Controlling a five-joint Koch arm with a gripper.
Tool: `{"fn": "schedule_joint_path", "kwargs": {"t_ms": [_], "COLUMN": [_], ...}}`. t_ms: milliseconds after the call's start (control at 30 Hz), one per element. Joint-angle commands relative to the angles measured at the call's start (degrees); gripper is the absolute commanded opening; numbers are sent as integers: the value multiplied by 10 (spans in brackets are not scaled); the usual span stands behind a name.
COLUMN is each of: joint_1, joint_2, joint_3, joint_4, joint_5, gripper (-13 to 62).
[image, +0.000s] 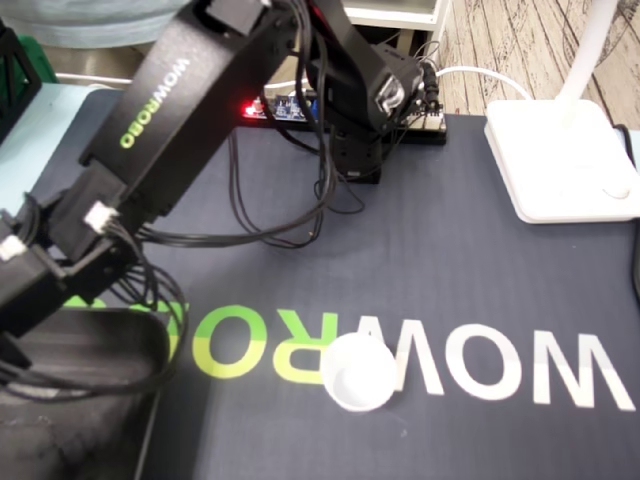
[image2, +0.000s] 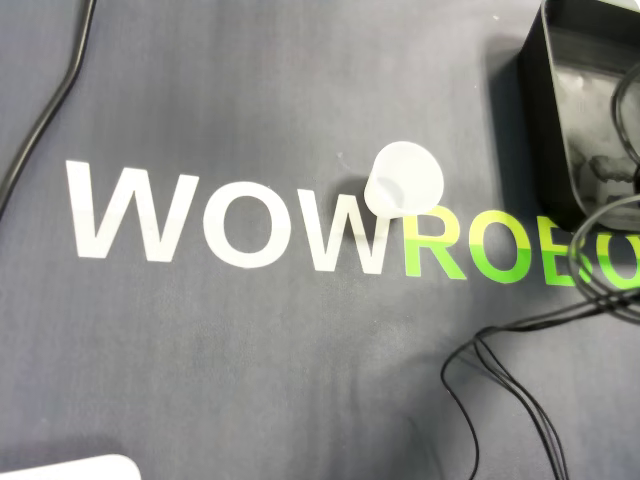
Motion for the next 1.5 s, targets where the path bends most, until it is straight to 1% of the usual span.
{"fn": "schedule_joint_path", "kwargs": {"t_ms": [0, 67, 200, 267, 300, 367, 467, 700, 900, 1067, 1233, 1367, 1467], "joint_1": [1, -2, -1, -9, -21, -33, -67, -157, -231, -292, -368, -404, -420], "joint_2": [11, 18, 42, 69, 85, 103, 146, 287, 378, 441, 471, 470, 468], "joint_3": [-55, -60, -62, -62, -61, -56, -30, 138, 281, 410, 516, 535, 539], "joint_4": [-52, -52, -51, -51, -51, -51, -49, -50, -52, -53, -105, -113, -112], "joint_5": [-20, -75, -142, -252, -335, -395, -554, -822, -1061, -1201, -1361, -1478, -1542], "gripper": [34, 35, 35, 35, 36, 36, 37, 38, 38, 38, 38, 38, 38]}}
